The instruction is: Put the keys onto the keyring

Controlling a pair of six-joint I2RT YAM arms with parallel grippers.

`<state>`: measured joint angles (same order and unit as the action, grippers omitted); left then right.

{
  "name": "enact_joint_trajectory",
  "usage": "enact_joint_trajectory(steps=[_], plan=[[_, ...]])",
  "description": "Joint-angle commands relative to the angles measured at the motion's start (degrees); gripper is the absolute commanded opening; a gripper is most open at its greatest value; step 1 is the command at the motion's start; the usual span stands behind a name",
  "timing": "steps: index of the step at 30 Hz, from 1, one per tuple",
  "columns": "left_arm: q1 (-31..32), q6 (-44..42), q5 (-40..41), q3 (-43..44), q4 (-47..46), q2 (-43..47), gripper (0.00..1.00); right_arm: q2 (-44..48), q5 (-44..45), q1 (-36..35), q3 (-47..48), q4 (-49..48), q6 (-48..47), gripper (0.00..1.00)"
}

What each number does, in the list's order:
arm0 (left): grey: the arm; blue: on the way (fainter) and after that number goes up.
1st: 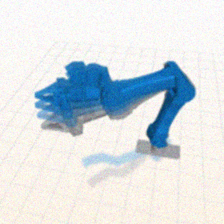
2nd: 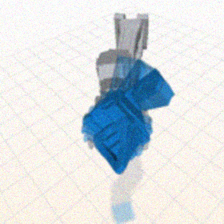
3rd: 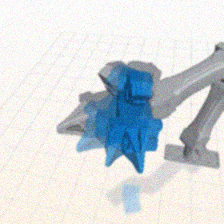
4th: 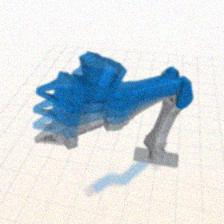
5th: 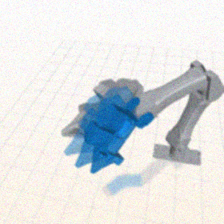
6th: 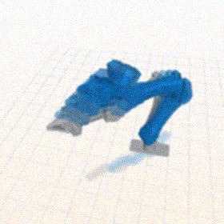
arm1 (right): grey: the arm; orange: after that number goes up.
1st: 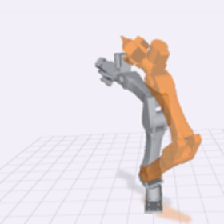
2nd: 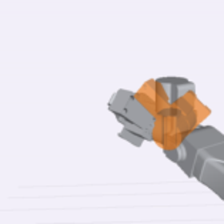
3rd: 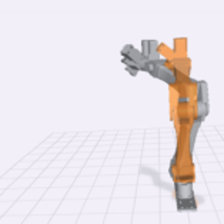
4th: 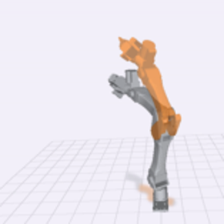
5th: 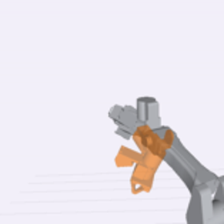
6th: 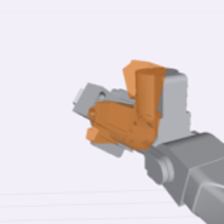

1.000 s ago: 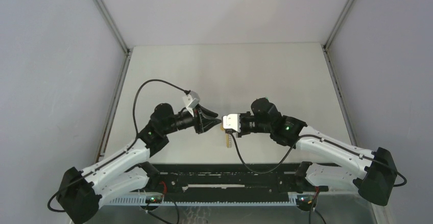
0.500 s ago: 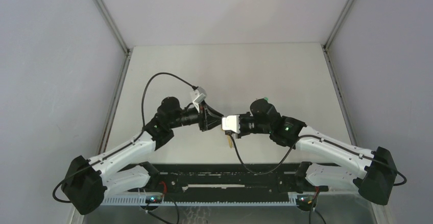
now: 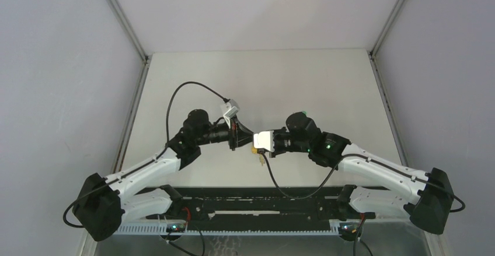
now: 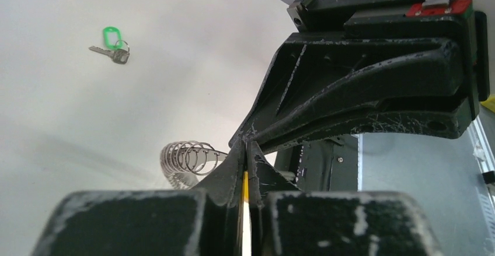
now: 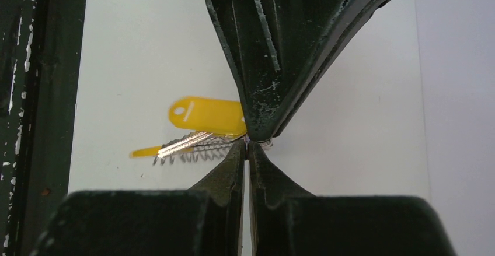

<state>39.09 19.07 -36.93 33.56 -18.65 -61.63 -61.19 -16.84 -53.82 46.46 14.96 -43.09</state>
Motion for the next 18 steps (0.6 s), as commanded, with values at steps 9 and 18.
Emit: enact_joint_trajectory(steps=[9, 18], plan=[[-1.1, 3.1, 2.9, 0.0, -1.3, 4.6, 0.0, 8.2, -4.2, 2.2, -0.8, -8.2, 2.4, 0.0], [-1.8, 8.2, 1.0, -3.4, -7.0, 4.0, 0.0, 14.7, -12.6, 6.2, -6.2, -20.6, 8.2, 0.0]])
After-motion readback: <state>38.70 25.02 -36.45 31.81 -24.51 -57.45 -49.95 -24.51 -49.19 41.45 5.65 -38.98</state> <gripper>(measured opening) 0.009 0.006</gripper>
